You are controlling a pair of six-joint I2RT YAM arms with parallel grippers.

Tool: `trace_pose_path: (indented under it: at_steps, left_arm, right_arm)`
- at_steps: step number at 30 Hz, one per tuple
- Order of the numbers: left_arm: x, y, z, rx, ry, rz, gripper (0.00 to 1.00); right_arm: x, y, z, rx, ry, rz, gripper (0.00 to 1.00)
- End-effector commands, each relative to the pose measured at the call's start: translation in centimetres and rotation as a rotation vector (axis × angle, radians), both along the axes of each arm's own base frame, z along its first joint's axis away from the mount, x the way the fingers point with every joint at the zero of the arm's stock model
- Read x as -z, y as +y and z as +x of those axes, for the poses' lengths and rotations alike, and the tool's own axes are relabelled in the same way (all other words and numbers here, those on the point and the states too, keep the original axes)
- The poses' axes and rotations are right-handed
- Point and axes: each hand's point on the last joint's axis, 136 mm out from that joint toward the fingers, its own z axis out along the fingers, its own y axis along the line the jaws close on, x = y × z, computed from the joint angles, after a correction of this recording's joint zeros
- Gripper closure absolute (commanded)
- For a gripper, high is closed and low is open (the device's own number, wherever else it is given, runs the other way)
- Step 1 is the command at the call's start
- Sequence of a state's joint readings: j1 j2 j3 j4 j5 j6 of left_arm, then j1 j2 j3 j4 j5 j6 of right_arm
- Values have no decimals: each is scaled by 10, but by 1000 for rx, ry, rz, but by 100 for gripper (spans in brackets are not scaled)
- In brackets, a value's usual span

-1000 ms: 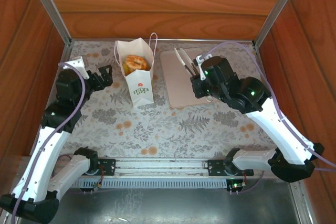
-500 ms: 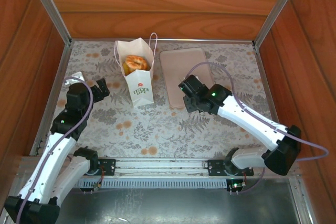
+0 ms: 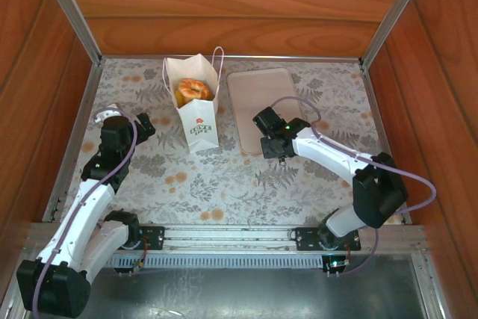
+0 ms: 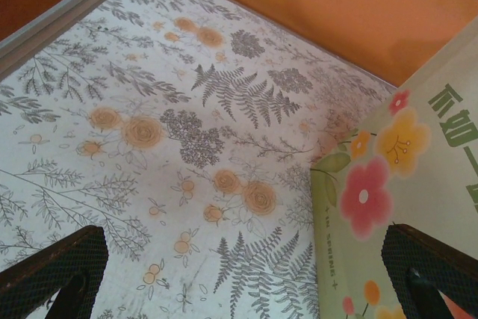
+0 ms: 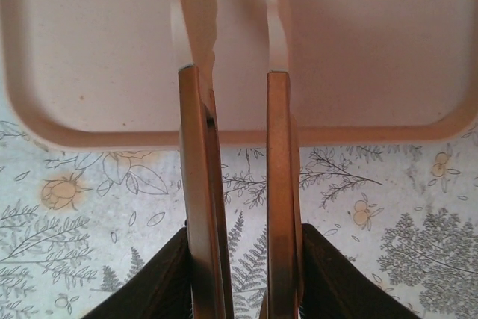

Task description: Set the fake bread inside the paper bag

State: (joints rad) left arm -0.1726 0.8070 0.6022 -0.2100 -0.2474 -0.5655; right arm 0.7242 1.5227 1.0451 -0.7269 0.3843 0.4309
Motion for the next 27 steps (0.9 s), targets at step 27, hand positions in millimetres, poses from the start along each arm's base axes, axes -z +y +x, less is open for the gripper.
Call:
trace_pose_path:
  at_steps: [27]
  left_arm:
    - [-15, 7, 7, 11, -26, 25, 0]
  right_arm:
    - [78, -5, -16, 171, 179, -15, 46]
